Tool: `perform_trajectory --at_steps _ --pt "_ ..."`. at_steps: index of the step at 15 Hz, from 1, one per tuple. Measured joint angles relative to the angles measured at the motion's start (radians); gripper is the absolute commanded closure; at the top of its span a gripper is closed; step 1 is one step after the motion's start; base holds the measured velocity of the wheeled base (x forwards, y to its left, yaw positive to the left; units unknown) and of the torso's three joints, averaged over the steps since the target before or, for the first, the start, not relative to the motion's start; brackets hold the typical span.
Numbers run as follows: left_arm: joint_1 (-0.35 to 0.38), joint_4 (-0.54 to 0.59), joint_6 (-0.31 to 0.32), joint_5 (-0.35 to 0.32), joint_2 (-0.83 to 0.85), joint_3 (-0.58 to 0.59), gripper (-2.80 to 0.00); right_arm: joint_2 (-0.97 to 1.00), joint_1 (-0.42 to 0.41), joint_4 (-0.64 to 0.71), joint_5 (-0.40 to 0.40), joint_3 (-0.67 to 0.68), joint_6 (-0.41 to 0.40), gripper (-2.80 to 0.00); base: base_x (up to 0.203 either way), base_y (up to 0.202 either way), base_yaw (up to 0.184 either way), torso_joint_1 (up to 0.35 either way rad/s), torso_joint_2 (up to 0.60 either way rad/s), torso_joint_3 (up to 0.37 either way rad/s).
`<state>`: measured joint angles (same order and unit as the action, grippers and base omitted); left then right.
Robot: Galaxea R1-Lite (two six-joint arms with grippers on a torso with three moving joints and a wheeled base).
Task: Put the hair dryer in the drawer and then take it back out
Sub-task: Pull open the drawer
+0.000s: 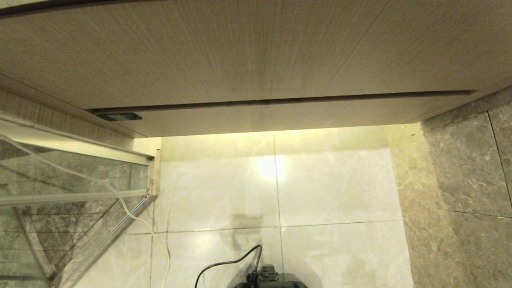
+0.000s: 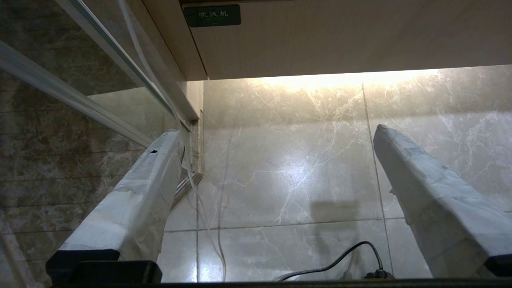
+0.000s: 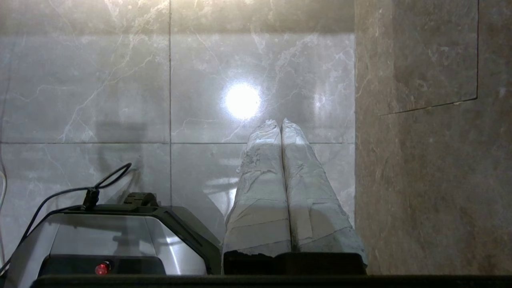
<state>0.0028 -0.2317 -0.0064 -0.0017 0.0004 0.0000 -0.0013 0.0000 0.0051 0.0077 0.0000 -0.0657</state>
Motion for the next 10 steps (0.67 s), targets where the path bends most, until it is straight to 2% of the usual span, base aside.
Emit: perform_trajectory --at_steps 10 --pt "0.0 0.0 0.001 0.0 0.0 0.0 -2.8 0.0 0.0 0.0 -0.002 0.0 0.001 0.0 0.0 0.0 0.0 0.0 0.0 0.0"
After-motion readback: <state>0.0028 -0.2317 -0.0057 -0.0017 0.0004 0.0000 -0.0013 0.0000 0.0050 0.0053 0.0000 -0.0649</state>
